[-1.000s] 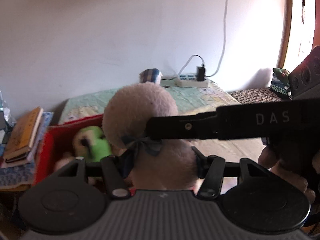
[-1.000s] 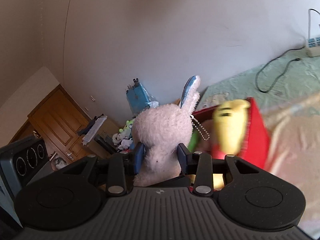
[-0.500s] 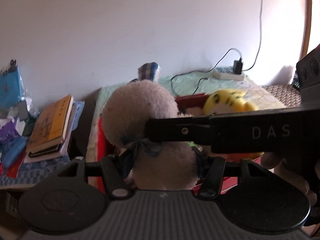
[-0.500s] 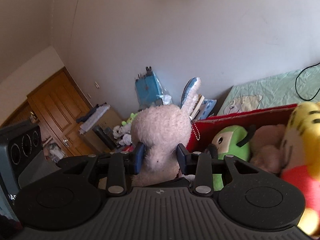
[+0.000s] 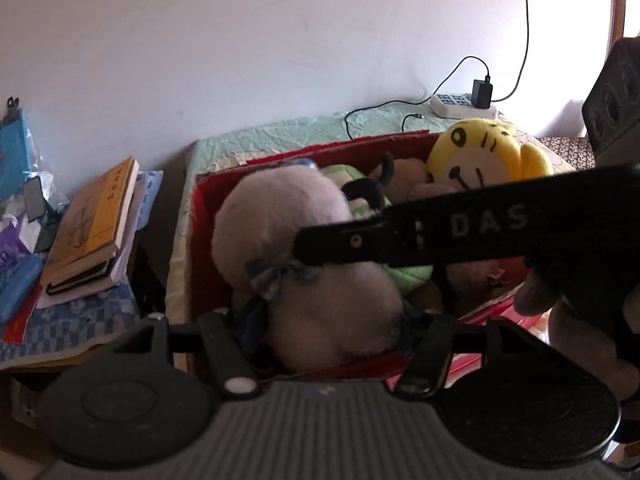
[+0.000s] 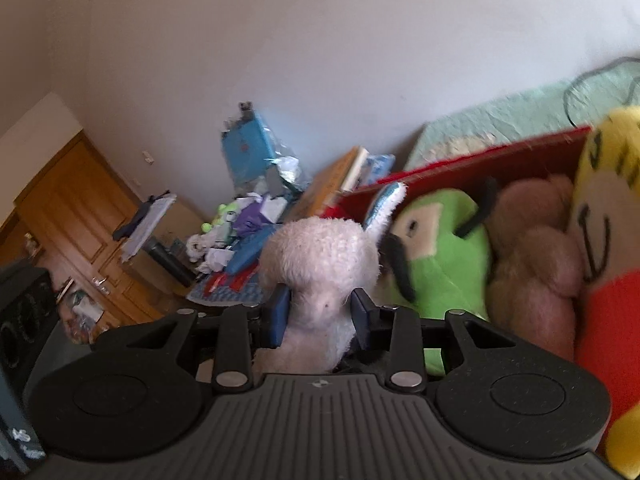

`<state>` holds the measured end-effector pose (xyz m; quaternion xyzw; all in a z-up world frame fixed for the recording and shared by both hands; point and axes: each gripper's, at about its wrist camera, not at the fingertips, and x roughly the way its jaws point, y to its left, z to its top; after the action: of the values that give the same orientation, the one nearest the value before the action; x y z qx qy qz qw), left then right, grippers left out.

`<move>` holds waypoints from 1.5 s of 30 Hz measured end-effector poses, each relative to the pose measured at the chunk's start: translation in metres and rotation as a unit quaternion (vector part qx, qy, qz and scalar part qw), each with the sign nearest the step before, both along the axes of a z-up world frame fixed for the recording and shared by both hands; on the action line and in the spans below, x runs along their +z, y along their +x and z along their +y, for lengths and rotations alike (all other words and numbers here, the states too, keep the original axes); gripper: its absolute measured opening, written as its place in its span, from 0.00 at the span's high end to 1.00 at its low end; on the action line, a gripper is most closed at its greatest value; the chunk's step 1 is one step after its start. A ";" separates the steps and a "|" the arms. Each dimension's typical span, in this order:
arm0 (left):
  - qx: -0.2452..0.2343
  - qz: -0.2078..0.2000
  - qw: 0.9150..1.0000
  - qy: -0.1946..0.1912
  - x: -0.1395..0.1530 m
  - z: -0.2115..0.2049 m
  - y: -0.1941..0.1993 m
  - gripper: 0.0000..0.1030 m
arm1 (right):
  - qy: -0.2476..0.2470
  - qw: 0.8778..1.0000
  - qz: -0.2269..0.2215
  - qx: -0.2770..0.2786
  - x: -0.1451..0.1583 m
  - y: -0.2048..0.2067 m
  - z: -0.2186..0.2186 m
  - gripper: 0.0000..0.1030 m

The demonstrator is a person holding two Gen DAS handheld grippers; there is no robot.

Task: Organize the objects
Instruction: 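Lower the white bunny plush into the box beside the green plush, then open the right gripper and withdraw it from the box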

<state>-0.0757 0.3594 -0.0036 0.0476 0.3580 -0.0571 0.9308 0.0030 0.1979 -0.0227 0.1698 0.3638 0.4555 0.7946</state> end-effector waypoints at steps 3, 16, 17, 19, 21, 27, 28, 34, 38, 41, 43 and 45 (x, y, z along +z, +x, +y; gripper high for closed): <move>0.004 0.008 1.000 -0.003 -0.002 0.001 0.005 0.35 | -0.011 1.000 0.007 -0.003 -0.011 -0.001 0.005 0.70; 0.006 0.013 1.000 -0.014 0.008 0.009 -0.002 0.14 | -0.013 0.999 0.040 -0.025 0.001 -0.016 -0.012 0.58; 0.006 0.013 1.000 -0.017 0.011 0.009 -0.003 0.13 | -0.015 0.999 0.036 -0.033 0.003 -0.018 -0.015 0.58; 0.007 0.016 1.000 -0.013 0.015 0.006 -0.003 0.11 | -0.015 0.998 0.032 -0.053 0.007 -0.021 -0.025 0.56; 0.012 0.022 1.000 0.000 0.018 0.000 0.000 0.11 | -0.018 0.996 0.026 -0.082 0.013 -0.024 -0.035 0.53; 0.027 0.048 0.998 0.005 0.028 -0.017 0.006 0.11 | -0.037 0.992 0.007 -0.121 0.026 -0.035 -0.045 0.49; 0.031 0.051 0.998 0.007 0.029 -0.019 0.006 0.11 | -0.040 0.992 0.001 -0.123 0.029 -0.038 -0.045 0.48; 0.065 0.061 0.996 0.029 0.036 -0.035 0.004 0.11 | -0.048 0.990 -0.018 -0.132 0.037 -0.041 -0.057 0.48; 0.083 0.066 0.994 0.037 0.042 -0.049 0.002 0.11 | -0.055 0.988 -0.021 -0.141 0.043 -0.043 -0.072 0.46; 0.100 0.067 0.992 0.039 0.045 -0.061 -0.001 0.11 | -0.066 0.988 -0.029 -0.138 0.047 -0.047 -0.083 0.45; 0.106 0.073 0.991 0.035 0.046 -0.070 -0.003 0.11 | -0.072 0.987 -0.036 -0.138 0.050 -0.050 -0.090 0.45; 0.111 0.072 0.991 0.034 0.048 -0.080 -0.005 0.11 | -0.073 0.987 -0.042 -0.137 0.052 -0.052 -0.099 0.45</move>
<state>-0.0807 0.2796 0.0441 0.0348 0.4292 0.0555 0.9008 -0.0491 0.0987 0.0292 0.1401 0.3358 0.3215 0.8742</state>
